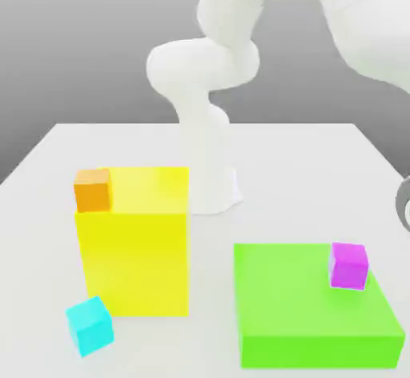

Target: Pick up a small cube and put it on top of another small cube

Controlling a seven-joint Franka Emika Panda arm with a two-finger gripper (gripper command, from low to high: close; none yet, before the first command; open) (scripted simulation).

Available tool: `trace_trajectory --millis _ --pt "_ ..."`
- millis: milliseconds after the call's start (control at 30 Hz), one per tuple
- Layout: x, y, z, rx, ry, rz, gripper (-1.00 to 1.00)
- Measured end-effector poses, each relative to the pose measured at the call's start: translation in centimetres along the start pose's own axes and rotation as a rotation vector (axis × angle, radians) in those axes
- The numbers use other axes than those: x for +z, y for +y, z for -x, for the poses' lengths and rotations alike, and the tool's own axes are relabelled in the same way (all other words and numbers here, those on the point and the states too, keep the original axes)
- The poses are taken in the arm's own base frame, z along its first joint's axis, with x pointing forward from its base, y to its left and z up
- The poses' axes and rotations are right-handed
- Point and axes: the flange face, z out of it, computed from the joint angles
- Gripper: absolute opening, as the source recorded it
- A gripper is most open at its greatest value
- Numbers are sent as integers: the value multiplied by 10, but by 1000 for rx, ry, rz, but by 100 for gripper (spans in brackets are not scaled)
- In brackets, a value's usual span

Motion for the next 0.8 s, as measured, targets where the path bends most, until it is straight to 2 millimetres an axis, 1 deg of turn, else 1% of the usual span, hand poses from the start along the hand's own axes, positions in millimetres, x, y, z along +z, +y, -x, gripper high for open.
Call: trace_trajectory --millis 100,233,367,433,500,567,667,800 --pt "-39 39 39 -39 -1 1 -100" --pt "-87 84 102 -93 -2 2 -100" --pt "-130 116 173 -148 -4 2 -100" --pt "-149 134 219 -155 -4 1 -100" --pt "-166 142 259 -177 -4 1 -100" --pt "-182 145 297 -205 -4 0 -100" --pt "-203 140 345 -266 -4 -1 -100" --pt "-225 127 415 -328 -4 -1 -100"
